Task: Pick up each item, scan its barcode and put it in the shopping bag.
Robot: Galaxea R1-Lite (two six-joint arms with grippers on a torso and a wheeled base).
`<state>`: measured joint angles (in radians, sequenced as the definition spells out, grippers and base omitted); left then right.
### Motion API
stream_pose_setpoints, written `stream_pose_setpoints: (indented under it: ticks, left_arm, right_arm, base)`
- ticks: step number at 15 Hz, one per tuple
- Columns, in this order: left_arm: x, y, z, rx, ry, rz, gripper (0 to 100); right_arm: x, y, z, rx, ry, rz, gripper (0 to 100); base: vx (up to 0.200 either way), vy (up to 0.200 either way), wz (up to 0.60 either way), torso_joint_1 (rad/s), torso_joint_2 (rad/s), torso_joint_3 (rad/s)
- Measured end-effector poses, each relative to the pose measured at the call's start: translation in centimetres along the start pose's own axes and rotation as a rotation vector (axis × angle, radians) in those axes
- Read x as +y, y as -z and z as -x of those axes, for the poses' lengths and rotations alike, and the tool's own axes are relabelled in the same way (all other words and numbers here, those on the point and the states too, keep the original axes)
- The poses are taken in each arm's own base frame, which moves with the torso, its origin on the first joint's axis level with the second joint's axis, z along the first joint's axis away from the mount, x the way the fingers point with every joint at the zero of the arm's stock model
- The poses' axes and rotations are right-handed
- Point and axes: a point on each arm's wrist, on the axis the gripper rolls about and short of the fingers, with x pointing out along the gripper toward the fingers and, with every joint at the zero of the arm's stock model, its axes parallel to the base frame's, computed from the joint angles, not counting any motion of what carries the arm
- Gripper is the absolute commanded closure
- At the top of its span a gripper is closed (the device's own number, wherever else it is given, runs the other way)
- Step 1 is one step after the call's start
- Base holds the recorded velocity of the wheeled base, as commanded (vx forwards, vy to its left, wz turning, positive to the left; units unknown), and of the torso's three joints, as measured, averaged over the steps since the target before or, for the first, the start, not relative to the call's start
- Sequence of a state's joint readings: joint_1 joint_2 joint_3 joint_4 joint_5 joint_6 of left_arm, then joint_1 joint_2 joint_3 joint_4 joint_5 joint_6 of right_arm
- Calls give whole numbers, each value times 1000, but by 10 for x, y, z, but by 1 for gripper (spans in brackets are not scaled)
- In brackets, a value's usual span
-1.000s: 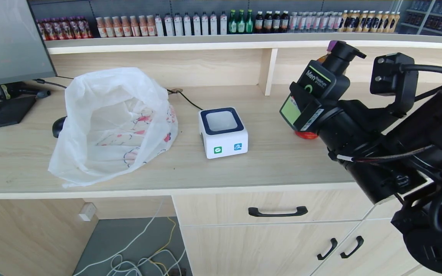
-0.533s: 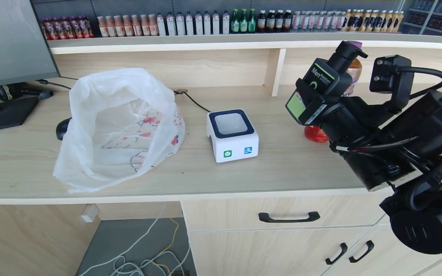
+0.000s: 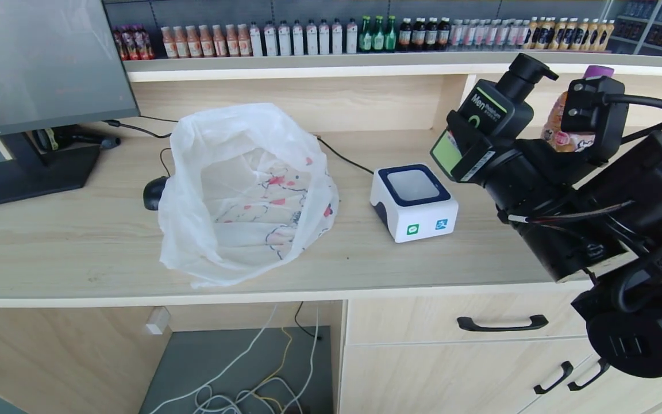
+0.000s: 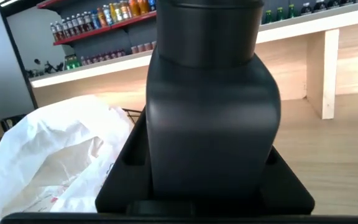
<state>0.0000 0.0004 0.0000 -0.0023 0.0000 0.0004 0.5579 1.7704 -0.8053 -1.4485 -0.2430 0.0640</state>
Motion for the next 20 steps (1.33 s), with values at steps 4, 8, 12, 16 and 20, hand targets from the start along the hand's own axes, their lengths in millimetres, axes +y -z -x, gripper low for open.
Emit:
stream_pose_setpoints:
  ticks: [4,8,12,16,20]
  left_arm:
    - [0,0,0,-1,0,-3,0]
    - [0,0,0,-1,0,-4,0]
    - [0,0,0,0,0,-4,0]
    - [0,0,0,0,0,-4,0]
    - [0,0,0,0,0,-4,0]
  right_arm:
    - [-1,-1,-1,-5,4,-8,100]
    - [3,-5,-3,-25,-7,-17,100]
    - [6,-1,-7,27,-12,-75,100]
    - [12,-10,-26,60,-8,-169,100]
    - [23,-15,-41,119,-3,-371,100]
  base:
    - [0,0,0,0,0,0]
    - [0,0,0,0,0,0]
    - [0,0,0,0,0,0]
    - [0,0,0,0,0,0]
    - [0,0,0,0,0,0]
